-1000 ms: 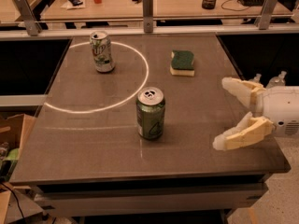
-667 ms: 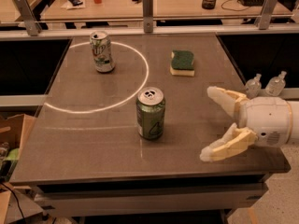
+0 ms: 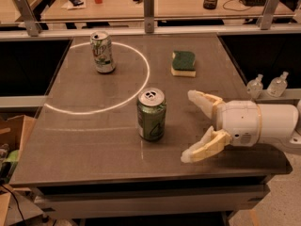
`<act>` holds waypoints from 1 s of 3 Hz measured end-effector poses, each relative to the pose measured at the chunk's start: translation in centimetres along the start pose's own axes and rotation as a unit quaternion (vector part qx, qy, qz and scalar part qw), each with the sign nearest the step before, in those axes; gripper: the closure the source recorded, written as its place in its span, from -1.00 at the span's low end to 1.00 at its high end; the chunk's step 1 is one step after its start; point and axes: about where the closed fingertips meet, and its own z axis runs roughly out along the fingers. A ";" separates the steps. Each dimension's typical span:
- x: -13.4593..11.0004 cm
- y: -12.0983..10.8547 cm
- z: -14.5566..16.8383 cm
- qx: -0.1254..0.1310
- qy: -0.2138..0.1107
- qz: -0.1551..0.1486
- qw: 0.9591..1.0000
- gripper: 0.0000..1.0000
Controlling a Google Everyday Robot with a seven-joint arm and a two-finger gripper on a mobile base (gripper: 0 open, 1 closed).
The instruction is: Pick green can
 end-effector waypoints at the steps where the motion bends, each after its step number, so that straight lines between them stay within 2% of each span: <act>1: -0.2 -0.9 2.0 -0.008 -0.012 -0.001 1.000 -1.00; 3: -2.6 -0.1 4.8 -0.026 -0.053 0.007 0.998 -1.00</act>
Offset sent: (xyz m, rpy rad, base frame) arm 0.0244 0.0490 0.0211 0.1289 -0.0139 0.0335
